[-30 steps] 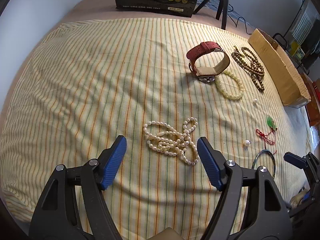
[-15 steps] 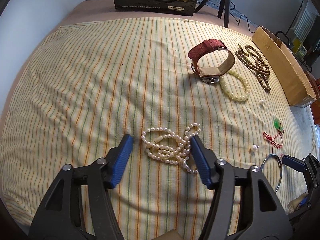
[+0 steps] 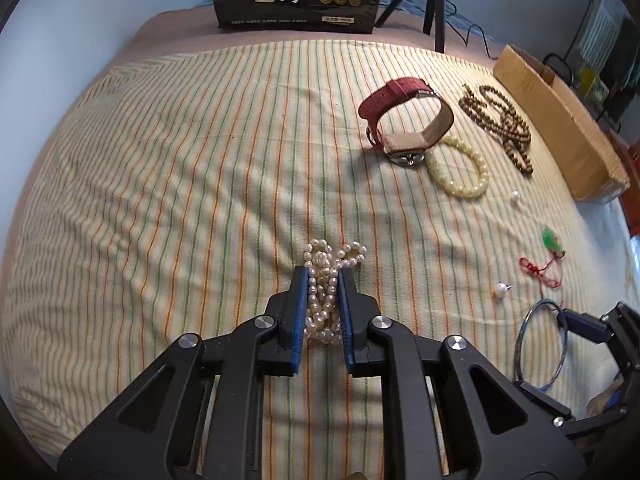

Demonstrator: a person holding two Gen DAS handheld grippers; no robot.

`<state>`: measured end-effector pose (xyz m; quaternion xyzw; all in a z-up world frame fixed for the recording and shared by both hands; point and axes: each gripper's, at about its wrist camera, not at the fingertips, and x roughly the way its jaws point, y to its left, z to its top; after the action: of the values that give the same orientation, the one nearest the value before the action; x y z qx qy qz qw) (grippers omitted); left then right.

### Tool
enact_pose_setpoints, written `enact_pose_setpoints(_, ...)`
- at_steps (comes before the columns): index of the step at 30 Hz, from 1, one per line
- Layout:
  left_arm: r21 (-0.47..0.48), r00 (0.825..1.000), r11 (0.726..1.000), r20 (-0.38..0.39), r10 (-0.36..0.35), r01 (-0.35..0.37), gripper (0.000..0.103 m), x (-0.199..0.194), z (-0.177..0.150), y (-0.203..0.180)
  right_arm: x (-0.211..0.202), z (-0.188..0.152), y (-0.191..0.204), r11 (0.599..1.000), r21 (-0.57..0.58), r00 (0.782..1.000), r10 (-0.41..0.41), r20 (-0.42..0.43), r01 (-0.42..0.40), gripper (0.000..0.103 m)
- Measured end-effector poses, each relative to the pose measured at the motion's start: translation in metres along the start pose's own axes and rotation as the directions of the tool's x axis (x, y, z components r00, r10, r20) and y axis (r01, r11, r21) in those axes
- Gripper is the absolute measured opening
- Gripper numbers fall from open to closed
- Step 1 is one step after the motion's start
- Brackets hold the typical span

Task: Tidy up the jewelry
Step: 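Grasp the white pearl necklace with the left tool while the right tool grasps the dark bangle, then carry pearls and bangle into the cardboard box and open both tools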

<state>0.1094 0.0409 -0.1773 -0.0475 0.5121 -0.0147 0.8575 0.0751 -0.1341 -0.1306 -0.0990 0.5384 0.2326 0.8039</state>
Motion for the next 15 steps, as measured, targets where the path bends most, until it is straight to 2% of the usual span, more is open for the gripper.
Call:
enact_pose_setpoints(4, -0.043, 0.999, 0.998, 0.003, -0.042, 0.042, 0.006, -0.005, 0.002, 0.008, -0.006, -0.001, -0.003, 1.0, 0.015, 1.0, 0.006, 0.006, -0.006, 0.073)
enact_pose_setpoints(15, -0.099, 0.995, 0.993, 0.072, -0.063, 0.07, 0.005, -0.034, 0.006, 0.024, -0.035, 0.002, -0.009, 1.0, 0.031, 0.997, -0.007, 0.08, 0.004, 0.073)
